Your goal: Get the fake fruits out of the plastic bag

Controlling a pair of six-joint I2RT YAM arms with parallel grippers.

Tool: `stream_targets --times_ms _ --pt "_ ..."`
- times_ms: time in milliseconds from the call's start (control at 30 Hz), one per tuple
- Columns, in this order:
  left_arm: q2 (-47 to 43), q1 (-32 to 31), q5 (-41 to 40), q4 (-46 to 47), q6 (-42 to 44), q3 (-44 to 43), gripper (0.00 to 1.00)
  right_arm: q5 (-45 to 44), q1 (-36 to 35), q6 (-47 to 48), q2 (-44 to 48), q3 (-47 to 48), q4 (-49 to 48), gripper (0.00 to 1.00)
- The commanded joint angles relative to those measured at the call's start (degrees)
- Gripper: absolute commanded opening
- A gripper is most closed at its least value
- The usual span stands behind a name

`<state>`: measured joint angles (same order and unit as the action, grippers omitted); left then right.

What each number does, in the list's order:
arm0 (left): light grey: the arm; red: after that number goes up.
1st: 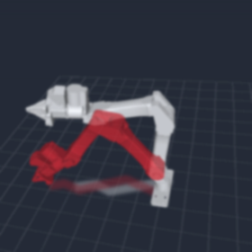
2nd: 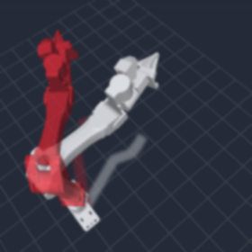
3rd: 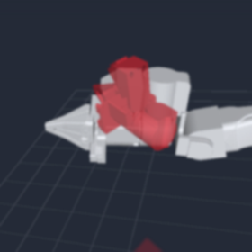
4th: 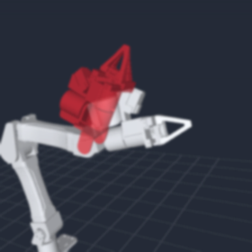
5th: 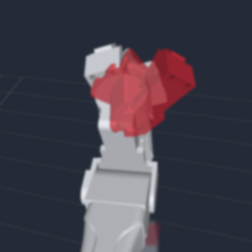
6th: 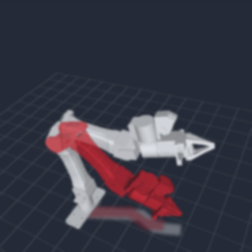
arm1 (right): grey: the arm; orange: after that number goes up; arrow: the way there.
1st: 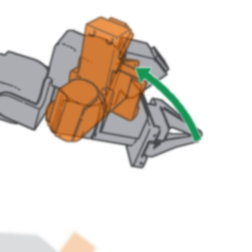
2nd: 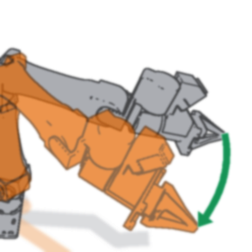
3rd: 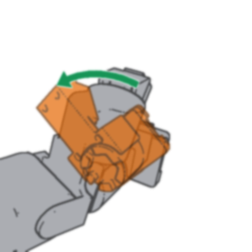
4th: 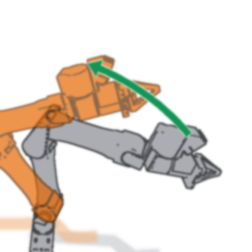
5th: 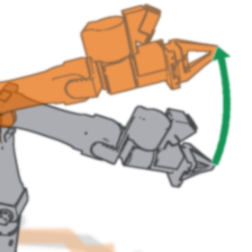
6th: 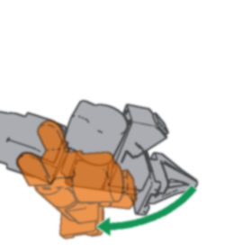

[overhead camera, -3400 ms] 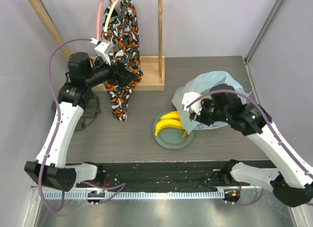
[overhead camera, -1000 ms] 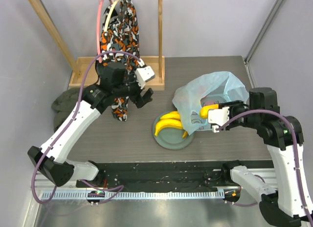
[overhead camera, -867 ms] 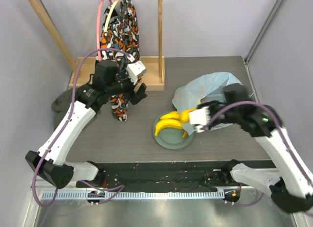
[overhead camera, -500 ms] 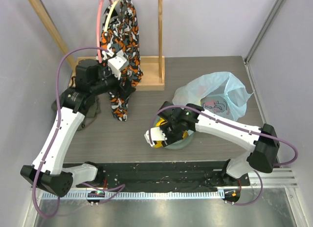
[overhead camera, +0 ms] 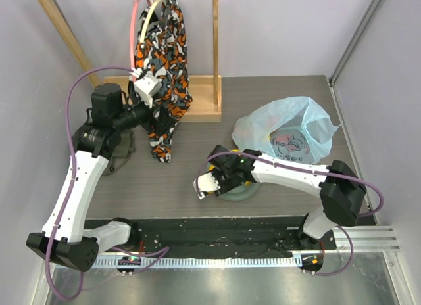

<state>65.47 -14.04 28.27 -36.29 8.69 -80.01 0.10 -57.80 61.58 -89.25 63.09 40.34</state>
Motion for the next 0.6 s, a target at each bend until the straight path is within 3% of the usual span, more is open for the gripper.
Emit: stream_targets --times_ms 0,100,133,200,300,567 --pt "-0.96 0.86 1.96 2.89 -1.92 -0.15 0.84 -2.38 -0.38 2.22 -0.74 -0.42 -6.50 0.27" --pt "-0.61 1.04 2.14 3.42 -2.45 0.03 0.84 -3.52 -0.56 3.54 -1.36 -1.30 -7.64 0.37" --pt "-0.44 1.04 2.40 3.51 -2.62 0.03 0.84 -3.87 -0.65 3.81 -1.54 -1.74 -8.51 0.51" --pt "-0.17 1.04 2.75 3.77 -2.97 0.03 0.84 -4.67 -0.56 4.25 -1.54 -2.79 -9.13 0.63" --pt "0.18 1.04 3.02 4.21 -3.32 -0.15 0.84 -4.58 -0.73 4.34 -0.66 -3.41 -9.22 0.68" --pt "2.03 0.95 4.33 5.62 -4.64 -0.59 0.84 -5.11 -1.44 2.32 2.85 0.53 -5.72 0.69"
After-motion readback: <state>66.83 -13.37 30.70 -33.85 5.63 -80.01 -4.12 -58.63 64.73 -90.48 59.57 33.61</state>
